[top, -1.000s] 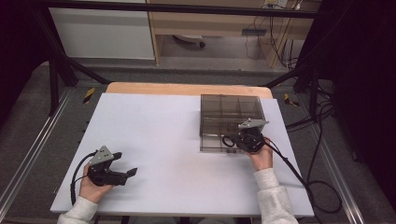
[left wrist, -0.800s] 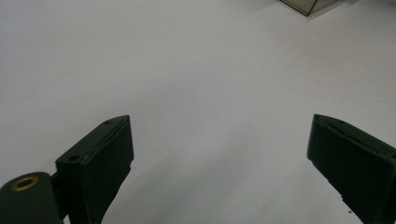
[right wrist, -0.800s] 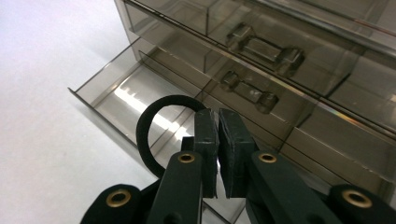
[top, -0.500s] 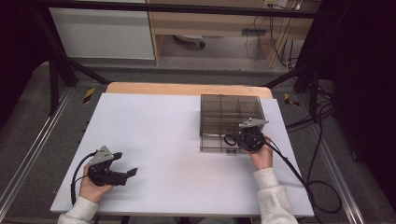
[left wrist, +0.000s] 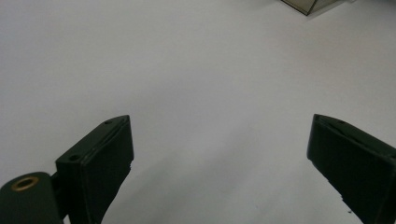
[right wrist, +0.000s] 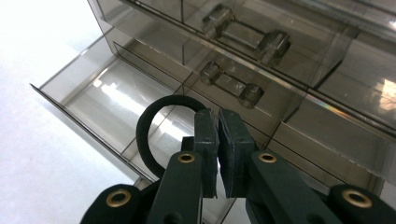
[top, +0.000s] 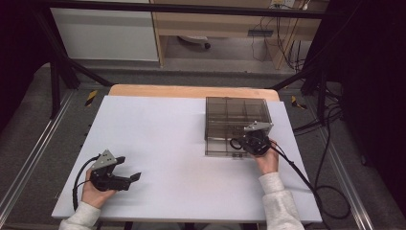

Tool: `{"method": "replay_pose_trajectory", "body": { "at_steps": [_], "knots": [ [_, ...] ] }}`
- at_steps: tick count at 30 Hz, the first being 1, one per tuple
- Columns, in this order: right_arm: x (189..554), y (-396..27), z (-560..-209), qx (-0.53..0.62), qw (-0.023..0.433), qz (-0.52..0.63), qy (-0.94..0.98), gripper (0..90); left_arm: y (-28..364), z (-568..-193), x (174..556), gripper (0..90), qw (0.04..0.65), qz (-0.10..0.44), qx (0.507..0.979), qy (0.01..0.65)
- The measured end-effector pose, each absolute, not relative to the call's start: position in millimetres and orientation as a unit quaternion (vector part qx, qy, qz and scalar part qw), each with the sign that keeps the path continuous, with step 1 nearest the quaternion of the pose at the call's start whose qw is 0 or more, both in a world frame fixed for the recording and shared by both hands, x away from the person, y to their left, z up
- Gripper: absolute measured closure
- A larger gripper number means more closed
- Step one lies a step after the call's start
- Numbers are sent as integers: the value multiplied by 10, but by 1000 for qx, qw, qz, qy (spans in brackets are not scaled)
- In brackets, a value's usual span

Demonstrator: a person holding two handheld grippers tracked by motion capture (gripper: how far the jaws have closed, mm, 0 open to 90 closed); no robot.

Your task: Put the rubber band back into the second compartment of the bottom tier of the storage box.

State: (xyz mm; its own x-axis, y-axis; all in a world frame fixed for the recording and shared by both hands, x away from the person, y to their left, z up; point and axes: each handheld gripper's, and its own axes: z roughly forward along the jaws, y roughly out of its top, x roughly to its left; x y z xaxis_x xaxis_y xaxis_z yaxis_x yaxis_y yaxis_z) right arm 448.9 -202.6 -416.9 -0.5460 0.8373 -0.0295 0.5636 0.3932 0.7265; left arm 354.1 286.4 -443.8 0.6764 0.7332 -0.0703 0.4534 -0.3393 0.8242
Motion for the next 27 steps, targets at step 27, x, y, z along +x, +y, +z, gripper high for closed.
{"method": "replay_pose_trajectory", "body": {
  "at_steps": [27],
  "knots": [
    [4543, -1966, -4322, 434, 210, 312, 819, 863, 2863, -4439, 3542, 69, 440, 158, 803, 370]
  ]
}}
